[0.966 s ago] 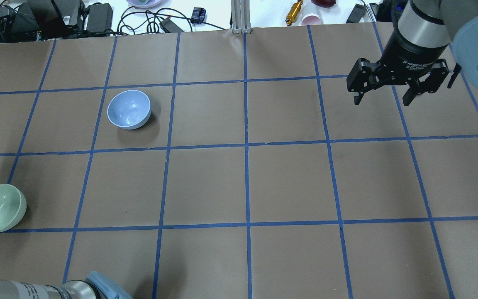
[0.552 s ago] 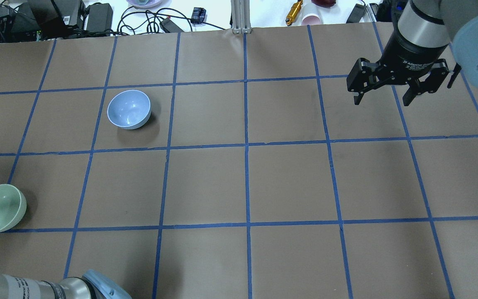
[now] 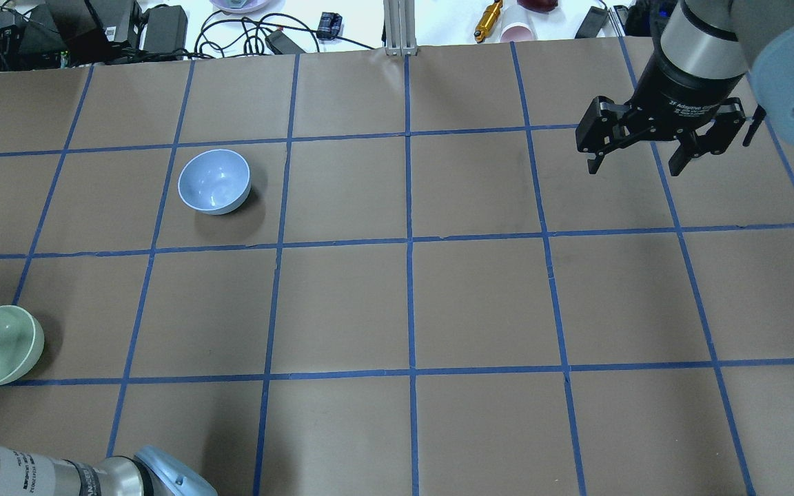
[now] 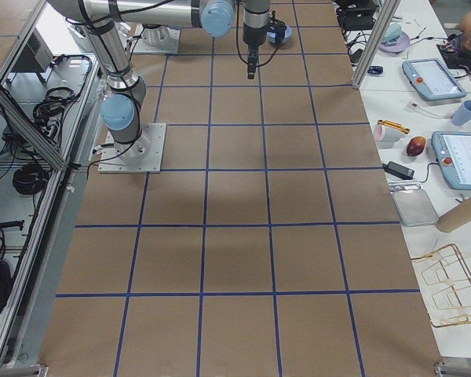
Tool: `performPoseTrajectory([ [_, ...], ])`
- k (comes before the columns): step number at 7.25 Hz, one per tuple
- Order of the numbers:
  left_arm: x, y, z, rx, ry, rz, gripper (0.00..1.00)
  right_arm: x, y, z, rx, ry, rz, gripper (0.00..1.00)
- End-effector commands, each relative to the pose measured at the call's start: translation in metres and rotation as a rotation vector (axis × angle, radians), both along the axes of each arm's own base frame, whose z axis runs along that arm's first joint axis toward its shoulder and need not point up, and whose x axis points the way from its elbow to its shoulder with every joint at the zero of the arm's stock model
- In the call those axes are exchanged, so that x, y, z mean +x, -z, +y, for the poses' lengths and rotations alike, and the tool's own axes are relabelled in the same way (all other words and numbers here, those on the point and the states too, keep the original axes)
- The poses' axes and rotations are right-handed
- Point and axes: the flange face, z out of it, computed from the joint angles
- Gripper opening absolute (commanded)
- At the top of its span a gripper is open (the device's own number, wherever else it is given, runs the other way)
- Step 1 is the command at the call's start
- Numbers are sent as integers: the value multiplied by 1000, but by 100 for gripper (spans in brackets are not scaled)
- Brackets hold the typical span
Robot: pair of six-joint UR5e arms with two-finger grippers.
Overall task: Stack green bowl on blue bowl
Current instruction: 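Close the left gripper on the pale green bowl's rim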
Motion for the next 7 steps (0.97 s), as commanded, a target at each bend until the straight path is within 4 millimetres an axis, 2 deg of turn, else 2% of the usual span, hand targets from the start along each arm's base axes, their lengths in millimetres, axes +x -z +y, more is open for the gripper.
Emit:
performPoseTrajectory([
  [1, 2, 6, 4, 18, 10, 3, 100, 0, 0, 0, 0, 0, 0, 100],
  [3, 1, 9, 7, 46, 17, -4, 94, 0, 1, 0, 1, 0, 0, 100],
  [6, -3, 15, 11, 54, 16, -7, 93, 0, 0, 0, 0, 0, 0, 100],
  [7, -4, 17, 11, 58, 16, -4, 87, 0, 0, 0, 0, 0, 0, 100],
])
